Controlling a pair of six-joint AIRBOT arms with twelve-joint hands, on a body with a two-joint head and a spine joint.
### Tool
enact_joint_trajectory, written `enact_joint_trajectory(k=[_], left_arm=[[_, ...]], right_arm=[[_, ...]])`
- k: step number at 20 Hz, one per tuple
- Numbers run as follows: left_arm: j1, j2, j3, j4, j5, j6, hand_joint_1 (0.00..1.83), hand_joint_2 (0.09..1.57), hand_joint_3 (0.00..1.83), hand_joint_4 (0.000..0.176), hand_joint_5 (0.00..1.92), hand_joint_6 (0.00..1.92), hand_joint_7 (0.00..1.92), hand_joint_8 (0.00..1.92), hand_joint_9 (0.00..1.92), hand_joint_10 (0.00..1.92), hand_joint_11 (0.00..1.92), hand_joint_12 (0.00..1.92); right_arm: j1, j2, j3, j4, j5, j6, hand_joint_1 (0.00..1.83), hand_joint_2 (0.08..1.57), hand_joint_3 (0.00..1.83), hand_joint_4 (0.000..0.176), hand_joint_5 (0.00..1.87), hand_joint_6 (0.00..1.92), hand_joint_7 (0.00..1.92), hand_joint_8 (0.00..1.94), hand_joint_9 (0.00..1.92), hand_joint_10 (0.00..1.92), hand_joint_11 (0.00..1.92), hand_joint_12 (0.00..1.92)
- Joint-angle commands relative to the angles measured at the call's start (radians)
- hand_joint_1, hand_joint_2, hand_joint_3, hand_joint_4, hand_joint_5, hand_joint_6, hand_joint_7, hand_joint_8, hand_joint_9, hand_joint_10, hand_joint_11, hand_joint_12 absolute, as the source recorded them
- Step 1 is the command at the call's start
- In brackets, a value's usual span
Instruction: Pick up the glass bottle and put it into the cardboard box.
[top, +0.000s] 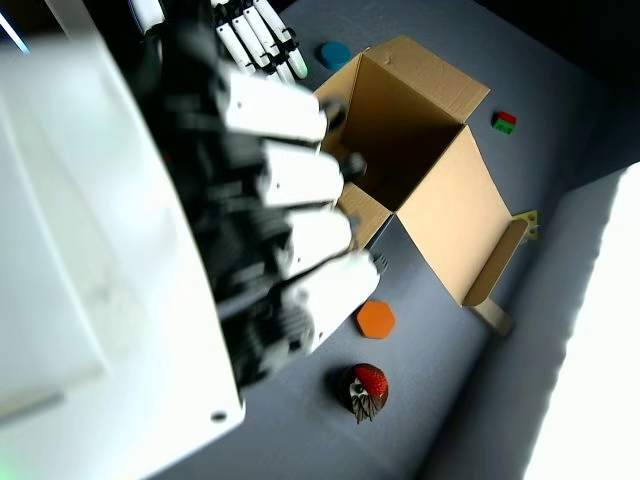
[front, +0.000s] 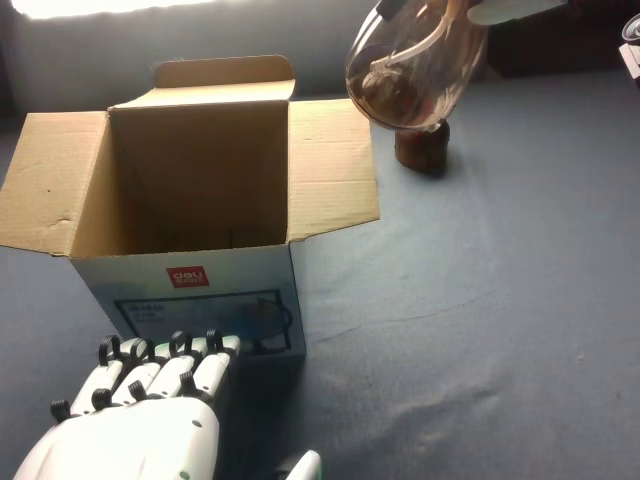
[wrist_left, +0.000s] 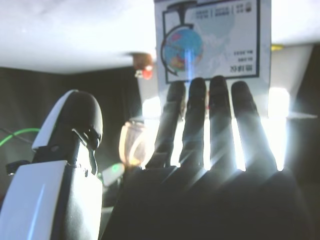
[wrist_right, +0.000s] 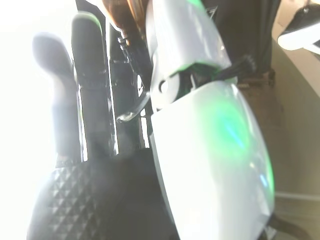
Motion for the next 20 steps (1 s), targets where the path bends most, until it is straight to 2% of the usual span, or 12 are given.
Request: enact_joint_trajectory(k=[1,7,8,13,14,16,18,20], left_arm=[[-0.002,-0.003,0.007,0.089,-0.053,-0.008,0.23,1.23,0.0,0.0,0.16,0.0,0.17,0.0,0.15,0.0,0.0,0.2],[0.007,0.009,0.026,0.092,-0.025,-0.023,0.22,1.23,0.0,0.0,0.16,0.0,0.16,0.0,0.14,0.0,0.0,0.16],[0.008,0.009,0.029,0.096,-0.025,-0.028,0.22,1.23,0.0,0.0,0.16,0.0,0.17,0.0,0.16,0.0,0.0,0.21],[0.009,0.013,0.037,0.109,-0.024,-0.039,0.22,1.23,0.0,0.0,0.15,0.0,0.17,0.0,0.15,0.0,0.0,0.23],[0.009,0.015,0.039,0.112,-0.02,-0.042,0.22,1.23,0.0,0.0,0.15,0.0,0.15,0.01,0.13,0.01,0.0,0.12],[0.01,0.015,0.041,0.115,-0.02,-0.052,0.22,1.23,0.0,0.0,0.15,0.0,0.14,0.0,0.11,0.0,0.0,0.05],[0.009,0.018,0.041,0.115,-0.02,-0.058,0.22,1.23,0.0,0.0,0.16,0.0,0.15,0.0,0.13,0.0,0.0,0.13],[0.009,0.025,0.041,0.115,-0.019,-0.063,0.22,1.23,0.0,0.0,0.15,0.0,0.14,0.0,0.12,0.0,0.0,0.12]], right_arm=[[0.022,0.006,-0.005,0.079,0.016,0.008,1.37,1.12,0.0,0.0,0.85,1.15,1.01,0.95,0.91,1.26,0.76,1.58],[-0.02,-0.065,-0.023,0.192,0.023,-0.042,1.37,1.12,0.0,0.0,0.85,1.16,1.01,0.97,0.92,1.23,0.76,1.57],[-0.026,-0.073,-0.023,0.205,0.025,-0.055,1.37,1.12,0.0,0.0,0.85,1.16,1.01,0.97,0.92,1.23,0.76,1.57],[-0.084,-0.138,-0.023,0.323,0.035,-0.19,1.37,1.12,0.0,0.0,0.86,1.15,1.01,0.96,0.92,1.23,0.78,1.56],[-0.099,-0.158,-0.023,0.351,0.029,-0.221,1.37,1.12,0.0,0.0,0.85,1.15,1.01,0.96,0.92,1.23,0.78,1.56],[-0.118,-0.183,-0.023,0.358,0.028,-0.243,1.37,1.12,0.0,0.0,0.86,1.14,1.01,0.96,0.92,1.24,0.78,1.55],[-0.136,-0.21,-0.023,0.372,0.017,-0.271,1.37,1.12,0.0,0.0,0.86,1.14,1.01,0.96,0.92,1.23,0.78,1.55],[-0.149,-0.241,-0.023,0.389,-0.003,-0.311,1.37,1.12,0.0,0.0,0.86,1.15,1.01,0.95,0.92,1.23,0.78,1.55]])
